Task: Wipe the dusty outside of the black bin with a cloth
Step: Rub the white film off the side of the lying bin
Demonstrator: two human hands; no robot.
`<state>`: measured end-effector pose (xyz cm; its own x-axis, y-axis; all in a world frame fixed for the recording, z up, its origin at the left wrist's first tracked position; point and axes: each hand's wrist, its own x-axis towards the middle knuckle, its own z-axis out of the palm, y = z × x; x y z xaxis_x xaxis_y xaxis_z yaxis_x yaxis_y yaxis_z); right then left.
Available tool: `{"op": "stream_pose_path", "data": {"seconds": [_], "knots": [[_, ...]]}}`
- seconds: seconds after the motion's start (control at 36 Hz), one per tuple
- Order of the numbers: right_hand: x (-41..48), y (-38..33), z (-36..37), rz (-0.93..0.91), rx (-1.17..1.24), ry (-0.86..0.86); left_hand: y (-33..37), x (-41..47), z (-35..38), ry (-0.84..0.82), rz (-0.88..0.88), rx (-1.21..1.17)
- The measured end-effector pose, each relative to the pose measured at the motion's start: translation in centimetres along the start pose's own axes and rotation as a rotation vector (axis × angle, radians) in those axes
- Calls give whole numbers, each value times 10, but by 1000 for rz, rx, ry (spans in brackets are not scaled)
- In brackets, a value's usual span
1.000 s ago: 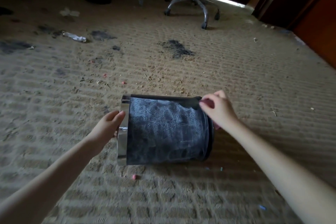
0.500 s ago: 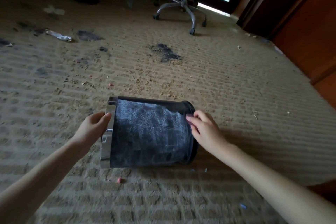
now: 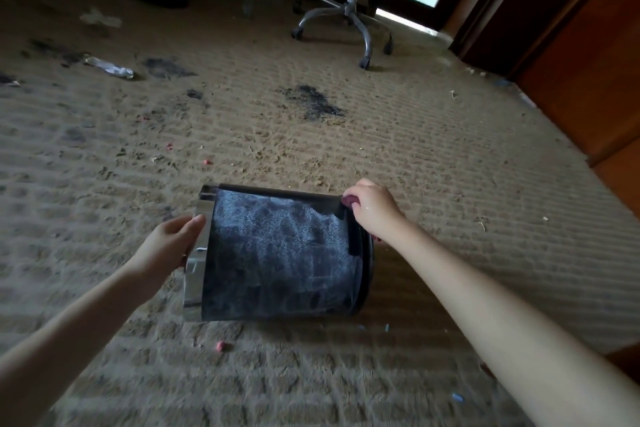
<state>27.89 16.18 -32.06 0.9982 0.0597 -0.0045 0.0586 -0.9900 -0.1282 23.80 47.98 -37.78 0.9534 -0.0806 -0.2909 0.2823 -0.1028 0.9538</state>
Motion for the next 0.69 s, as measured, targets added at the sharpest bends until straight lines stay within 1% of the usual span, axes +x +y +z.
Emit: {"op": "stream_pose_path", "data": {"seconds": [0.03,0.11,0.22,0.25,0.31,0.36,0.39,0.44,0.5,0.58,0.64,0.69], "knots": [[-3,-2,2,-7,-24,1,-1,2,0,5,8,6],[-26,-3,5,-123,-80,36,-2,4,0,15,23,41],[-68,-1,4,-240,-1,124,0,0,2,17,25,24],[-77,1,4,-276,10,119,0,0,2,20,23,20],[-88,5,1,-350,-2,56,0,2,3,30,33,35],[-86,8,-7,-410,-28,-8,1,3,5,94,49,53],[-80,9,-12,-423,-40,-5,4,3,5,117,44,42],[-62,8,-23,-383,-38,55,6,5,7,106,55,69],[-39,3,-28,-280,-18,89,4,9,4,95,120,235],[-6,-5,-21,-79,11,-17,-3,7,-2,59,286,587],[6,-8,-7,-25,-15,-82,-3,6,-4,69,376,763],[7,-9,2,-1,-60,-98,-2,5,-4,82,382,863]]}}
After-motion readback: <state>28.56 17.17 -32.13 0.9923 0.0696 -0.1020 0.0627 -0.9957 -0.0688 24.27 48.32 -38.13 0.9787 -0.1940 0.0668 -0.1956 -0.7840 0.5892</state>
